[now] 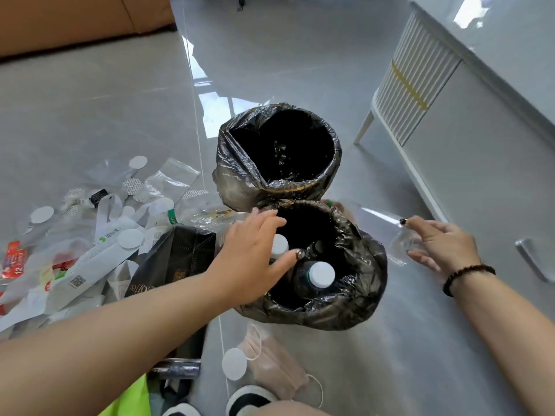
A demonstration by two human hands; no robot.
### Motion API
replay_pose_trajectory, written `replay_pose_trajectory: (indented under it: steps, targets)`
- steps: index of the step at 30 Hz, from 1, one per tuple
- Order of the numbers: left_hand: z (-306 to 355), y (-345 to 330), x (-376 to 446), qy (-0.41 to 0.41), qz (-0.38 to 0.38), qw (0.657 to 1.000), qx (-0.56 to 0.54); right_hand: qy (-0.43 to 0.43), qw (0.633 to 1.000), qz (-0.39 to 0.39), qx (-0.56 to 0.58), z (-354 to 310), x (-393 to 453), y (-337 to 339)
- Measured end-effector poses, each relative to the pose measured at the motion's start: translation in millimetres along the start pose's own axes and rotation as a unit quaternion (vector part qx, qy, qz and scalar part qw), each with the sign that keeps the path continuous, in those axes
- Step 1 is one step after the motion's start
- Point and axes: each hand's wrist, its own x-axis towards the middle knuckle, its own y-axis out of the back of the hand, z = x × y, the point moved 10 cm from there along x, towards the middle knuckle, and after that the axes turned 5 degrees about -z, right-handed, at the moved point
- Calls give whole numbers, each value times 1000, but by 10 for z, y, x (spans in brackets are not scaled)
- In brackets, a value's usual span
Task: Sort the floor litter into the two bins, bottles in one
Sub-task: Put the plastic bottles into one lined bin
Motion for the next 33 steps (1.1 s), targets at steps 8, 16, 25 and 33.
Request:
replay_pose_trajectory:
  steps: [8,16,25,33]
  targets:
    - [372,-242,99,96,-73,945,-303,106,991,19,74,-568,-526,242]
    - [731,-453,136,177,-134,772,-596,58,960,-151,229,-549,-1190,-133]
    - [301,-267,91,141,-76,776,-611,2,943,-284,172,-192,-1511,-798]
    - [305,185,135,-15,-2,919,-393,200,936,-288,26,-1111,-1359,-952]
